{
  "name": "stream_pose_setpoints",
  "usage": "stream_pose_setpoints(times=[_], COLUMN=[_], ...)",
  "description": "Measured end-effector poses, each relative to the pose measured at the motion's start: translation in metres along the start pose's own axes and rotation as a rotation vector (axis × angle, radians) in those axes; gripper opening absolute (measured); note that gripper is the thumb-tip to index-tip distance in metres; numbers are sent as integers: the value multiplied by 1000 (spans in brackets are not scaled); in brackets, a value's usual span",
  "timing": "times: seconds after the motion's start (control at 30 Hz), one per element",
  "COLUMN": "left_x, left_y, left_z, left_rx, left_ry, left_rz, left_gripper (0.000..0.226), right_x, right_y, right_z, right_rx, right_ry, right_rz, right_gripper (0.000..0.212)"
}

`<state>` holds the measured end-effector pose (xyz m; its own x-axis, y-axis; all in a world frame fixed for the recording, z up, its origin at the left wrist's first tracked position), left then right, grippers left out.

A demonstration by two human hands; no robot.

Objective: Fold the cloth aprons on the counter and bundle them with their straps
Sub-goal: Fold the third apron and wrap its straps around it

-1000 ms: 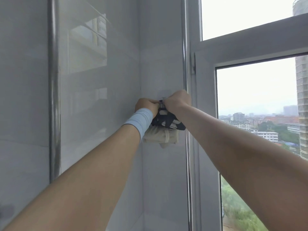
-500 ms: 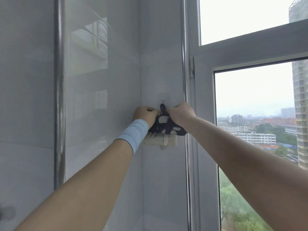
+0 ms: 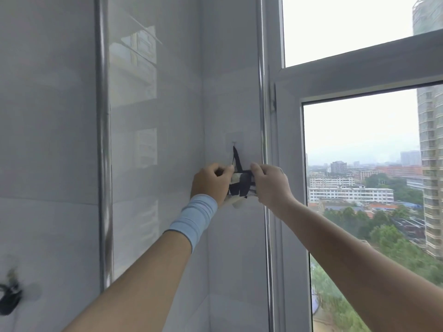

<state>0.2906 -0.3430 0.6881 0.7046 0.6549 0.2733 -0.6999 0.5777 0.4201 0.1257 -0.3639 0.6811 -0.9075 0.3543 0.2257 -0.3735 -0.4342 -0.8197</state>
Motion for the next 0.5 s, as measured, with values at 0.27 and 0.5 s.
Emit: stream_pose_setpoints(times=[0.27,0.5], left_x=[-4,0], left_y=[8,-6], left_z=[-19,-38], left_rx=[13,63], left_ry=[-209,-58], left_rz=[129,58], left_gripper=[57,26], right_x=[-17,-18], right_y=[38,36], right_z=[-12,-19], right_rx=[-203,-87], right_ry=[-88,-37], right_rz=[364,312], right_gripper=[24,24])
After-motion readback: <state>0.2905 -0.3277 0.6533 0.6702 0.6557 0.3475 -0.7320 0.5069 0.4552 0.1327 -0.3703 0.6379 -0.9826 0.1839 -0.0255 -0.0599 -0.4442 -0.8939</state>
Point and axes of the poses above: each hand's wrist, its own z-axis towards the middle knuckle, its own x-axis out of the back of the hand, y = z × x, the point moved 6 cm from there along z, towards the middle knuckle, and after that the axes turned 13 degrees about -x, right-handed, at the moved point
